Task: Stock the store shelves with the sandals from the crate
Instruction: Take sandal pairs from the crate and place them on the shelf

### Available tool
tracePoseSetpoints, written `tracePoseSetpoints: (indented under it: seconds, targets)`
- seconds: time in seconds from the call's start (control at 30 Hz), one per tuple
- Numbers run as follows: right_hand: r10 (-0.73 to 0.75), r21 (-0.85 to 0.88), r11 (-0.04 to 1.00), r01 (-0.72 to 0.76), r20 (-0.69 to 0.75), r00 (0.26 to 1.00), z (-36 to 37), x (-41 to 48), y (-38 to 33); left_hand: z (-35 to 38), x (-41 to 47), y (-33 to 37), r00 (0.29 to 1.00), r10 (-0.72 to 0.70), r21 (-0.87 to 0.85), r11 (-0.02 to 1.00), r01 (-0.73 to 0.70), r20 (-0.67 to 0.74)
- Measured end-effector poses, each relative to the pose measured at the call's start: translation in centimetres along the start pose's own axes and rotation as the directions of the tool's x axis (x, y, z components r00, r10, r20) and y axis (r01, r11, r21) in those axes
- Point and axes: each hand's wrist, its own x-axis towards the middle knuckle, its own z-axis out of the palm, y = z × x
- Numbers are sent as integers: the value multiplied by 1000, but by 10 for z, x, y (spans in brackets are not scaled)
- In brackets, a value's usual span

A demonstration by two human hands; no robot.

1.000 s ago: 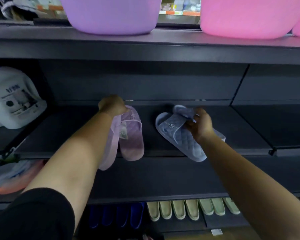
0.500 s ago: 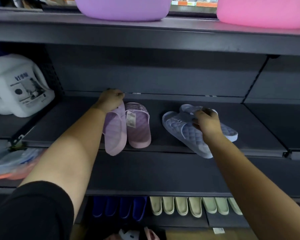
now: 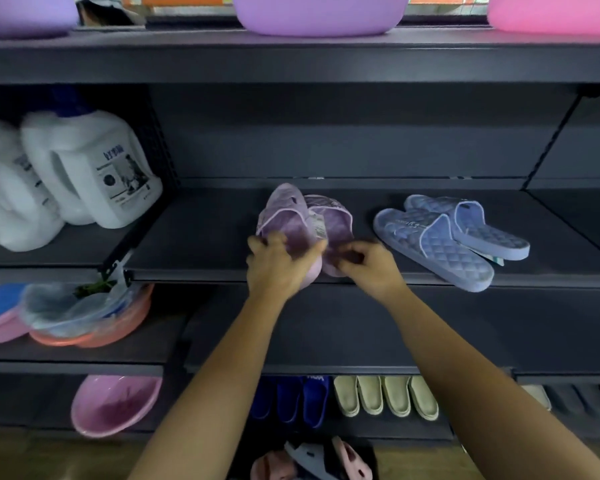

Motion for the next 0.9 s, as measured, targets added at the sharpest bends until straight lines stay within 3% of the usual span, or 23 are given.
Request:
tracePoseSetpoints:
  seconds: [0.2, 0.3, 0.4, 0.53, 0.9]
  targets:
    - [-16, -151, 988, 18, 9, 1000, 6, -2, -2, 7, -4, 4, 999, -4, -121, 993, 8, 35]
    - [-4, -141, 990, 0, -24, 1000, 8, -2, -1, -1, 5, -18, 998, 25, 92, 996, -20, -51]
    - [-24, -129, 992, 14, -78, 997, 15, -2, -2, -7, 19, -50, 995, 90, 238, 968, -77, -45]
    - [-109, -155, 983, 95, -83, 991, 41, 0, -16, -15, 29, -70, 973, 231, 261, 940, -222, -3]
    - [-167, -198, 968, 156, -43, 985, 114, 32, -59, -57, 86, -137, 945, 324, 251, 920, -301, -54]
